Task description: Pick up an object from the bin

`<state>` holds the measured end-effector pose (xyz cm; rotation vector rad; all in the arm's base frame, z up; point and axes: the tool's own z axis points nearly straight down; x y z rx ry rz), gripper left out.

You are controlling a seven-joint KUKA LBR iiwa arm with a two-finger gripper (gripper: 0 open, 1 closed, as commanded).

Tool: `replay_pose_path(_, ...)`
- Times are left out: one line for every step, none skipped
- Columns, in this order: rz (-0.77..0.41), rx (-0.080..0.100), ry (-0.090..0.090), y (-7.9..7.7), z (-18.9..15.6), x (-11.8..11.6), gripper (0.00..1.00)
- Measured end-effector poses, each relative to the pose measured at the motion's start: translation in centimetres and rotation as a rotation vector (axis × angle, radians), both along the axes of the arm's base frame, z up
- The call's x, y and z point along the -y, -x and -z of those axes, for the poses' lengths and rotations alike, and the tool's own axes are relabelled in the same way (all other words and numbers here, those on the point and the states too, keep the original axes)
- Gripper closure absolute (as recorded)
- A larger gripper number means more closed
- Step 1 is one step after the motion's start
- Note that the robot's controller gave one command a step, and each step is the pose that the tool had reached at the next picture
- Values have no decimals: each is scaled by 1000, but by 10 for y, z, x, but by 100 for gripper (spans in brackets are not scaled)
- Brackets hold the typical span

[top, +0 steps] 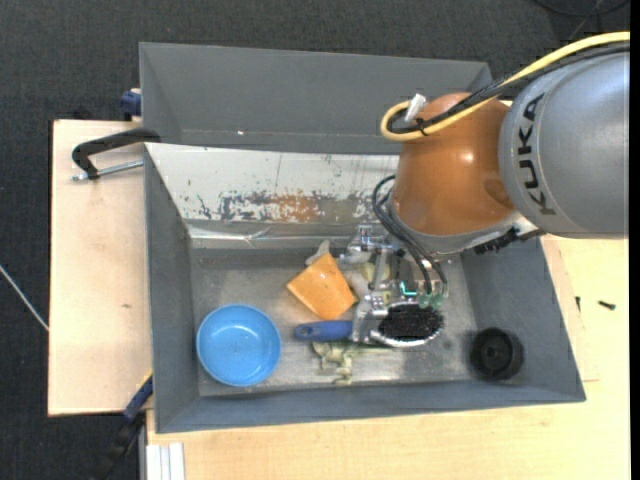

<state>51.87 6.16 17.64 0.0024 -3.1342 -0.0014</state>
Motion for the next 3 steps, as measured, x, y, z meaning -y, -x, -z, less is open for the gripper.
replay_pose_path(-200,26,-1,8,47,-7,0)
replay_pose_path(-305,37,-1,0,52,-1,0)
replay_pose_path(-319,8,-3,-1,69,7,0)
